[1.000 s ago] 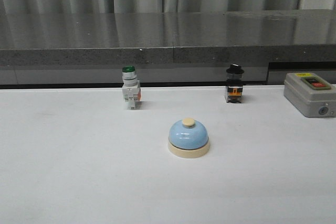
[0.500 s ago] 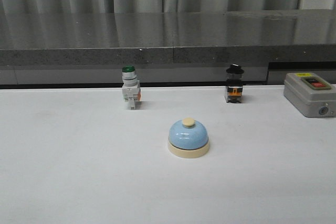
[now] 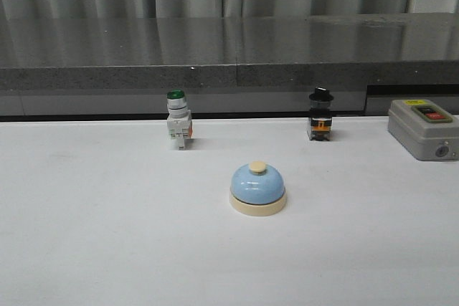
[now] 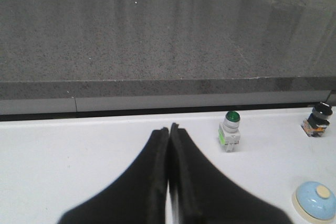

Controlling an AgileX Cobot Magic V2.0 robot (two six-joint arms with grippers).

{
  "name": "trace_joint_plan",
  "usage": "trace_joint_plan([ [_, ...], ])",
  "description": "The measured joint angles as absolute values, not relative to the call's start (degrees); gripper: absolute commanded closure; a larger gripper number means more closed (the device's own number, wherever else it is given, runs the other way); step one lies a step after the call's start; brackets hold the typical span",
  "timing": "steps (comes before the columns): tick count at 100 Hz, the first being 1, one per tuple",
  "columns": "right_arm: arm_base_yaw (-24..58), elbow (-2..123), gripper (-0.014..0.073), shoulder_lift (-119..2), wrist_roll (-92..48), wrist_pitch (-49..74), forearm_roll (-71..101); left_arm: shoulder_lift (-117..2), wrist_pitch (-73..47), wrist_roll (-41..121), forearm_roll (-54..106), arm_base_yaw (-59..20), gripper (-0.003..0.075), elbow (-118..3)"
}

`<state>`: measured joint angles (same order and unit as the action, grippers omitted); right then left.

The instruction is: Place and press bell with both arms

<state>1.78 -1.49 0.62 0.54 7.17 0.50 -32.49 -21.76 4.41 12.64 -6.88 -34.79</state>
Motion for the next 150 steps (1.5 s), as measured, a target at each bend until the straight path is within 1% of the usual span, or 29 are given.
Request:
trace_joint_plan([
  [14, 1.8, -1.5, 0.0654, 0.6, 0.5, 7.2, 0.5, -31.8, -15.0, 4.4, 9.8, -6.9, 0.0741, -31.9],
  [27, 1.8, -1.5, 0.0654, 0.6, 0.5, 7.2, 0.5, -28.6, -10.7, 3.6, 4.9, -6.9, 0.0741, -27.2],
  [45, 1.8, -1.5, 0.0654, 0.6, 0.5, 7.2, 0.5, -22.4, -8.1, -2.0, -1.7, -6.9, 0.0741, -19.3],
  [72, 1.8, -1.5, 0.0654, 0.6, 0.5, 7.2, 0.5, -10.8, -4.8, -2.9, -2.7, -6.1, 0.0741, -6.7],
  [91, 1.8, -1.5, 0.0654, 0.6, 0.5, 7.2, 0.5, -1.9, -4.2, -3.0, -2.8, -4.6, 0.0741, -0.2],
  [102, 1.8, -1.5, 0.0654, 0.6, 0.5, 7.2, 0.5, 0.3, -3.4, -3.0, -2.8, -4.3, 0.0741, 0.1],
  [111, 1.8, -1.5, 0.0654, 0.6, 0.5, 7.2, 0.5, 0.3, -1.7, -3.0, -2.8, -4.3, 0.0741, 0.1],
  [150, 1.8, -1.5, 0.0654, 0.6, 0.5, 7.2, 0.5, 0.3, -1.0, -3.0, -2.7, -4.3, 0.0741, 0.1],
])
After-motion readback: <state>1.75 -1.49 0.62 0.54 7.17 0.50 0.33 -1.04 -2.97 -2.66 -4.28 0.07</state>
